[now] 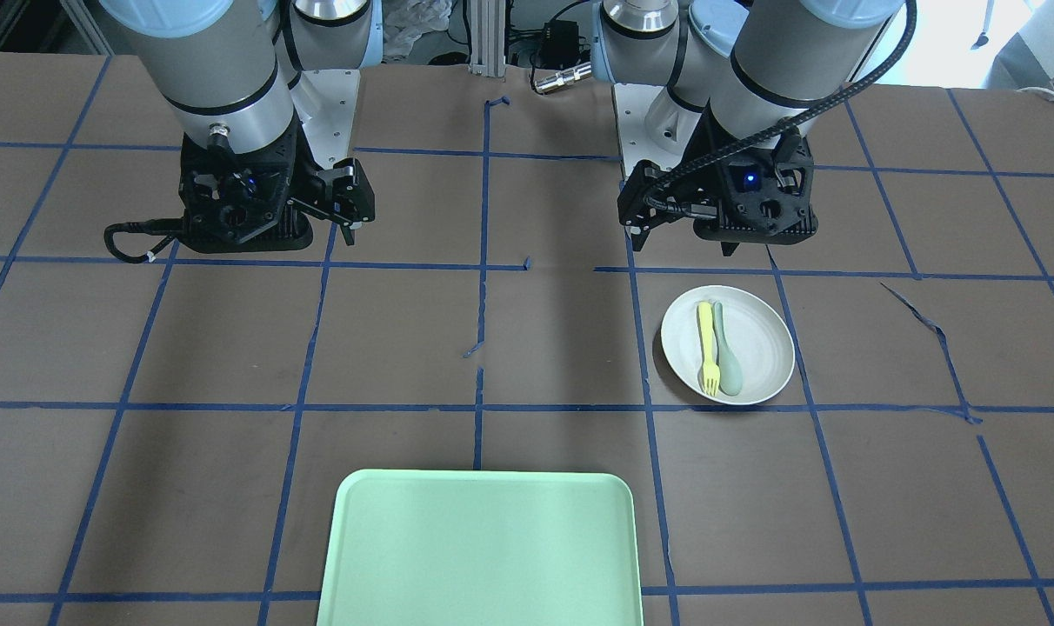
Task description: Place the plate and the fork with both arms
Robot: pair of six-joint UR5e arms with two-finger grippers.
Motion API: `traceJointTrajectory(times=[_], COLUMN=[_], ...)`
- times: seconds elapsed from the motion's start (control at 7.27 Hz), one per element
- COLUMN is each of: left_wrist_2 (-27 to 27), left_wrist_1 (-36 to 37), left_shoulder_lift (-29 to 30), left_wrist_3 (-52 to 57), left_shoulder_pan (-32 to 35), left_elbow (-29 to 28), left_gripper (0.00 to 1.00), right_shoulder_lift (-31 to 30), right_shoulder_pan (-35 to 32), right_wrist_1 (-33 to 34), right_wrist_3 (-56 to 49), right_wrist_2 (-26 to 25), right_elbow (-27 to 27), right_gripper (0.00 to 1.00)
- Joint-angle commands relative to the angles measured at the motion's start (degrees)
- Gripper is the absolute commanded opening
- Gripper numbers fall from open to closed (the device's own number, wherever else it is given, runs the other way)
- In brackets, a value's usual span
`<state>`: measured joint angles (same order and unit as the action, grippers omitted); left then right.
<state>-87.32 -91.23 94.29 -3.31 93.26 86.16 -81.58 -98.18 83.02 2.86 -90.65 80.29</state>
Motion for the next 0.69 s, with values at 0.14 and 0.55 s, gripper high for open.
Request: traceJointTrajectory(times=[0.14,0.55], left_wrist_2=[-0.31,-1.00], left_wrist_1=[0.00,0.53], left_shoulder_lift=[0.37,0.63], left_wrist_3=[0.14,0.23], left_shoulder_pan=[0.08,0.08], left_elbow=[0.15,0.15], left_gripper=[1.00,1.00], right_shoulder_lift=[-0.08,-0.16], right_shoulder_pan=[-0.34,-0.52], right_wrist_1=[0.13,0.56], right_wrist_3=[0.48,-0.05], right_wrist_2=[-0.05,0.73], right_elbow=[0.13,-0.14], right_gripper=[1.00,1.00])
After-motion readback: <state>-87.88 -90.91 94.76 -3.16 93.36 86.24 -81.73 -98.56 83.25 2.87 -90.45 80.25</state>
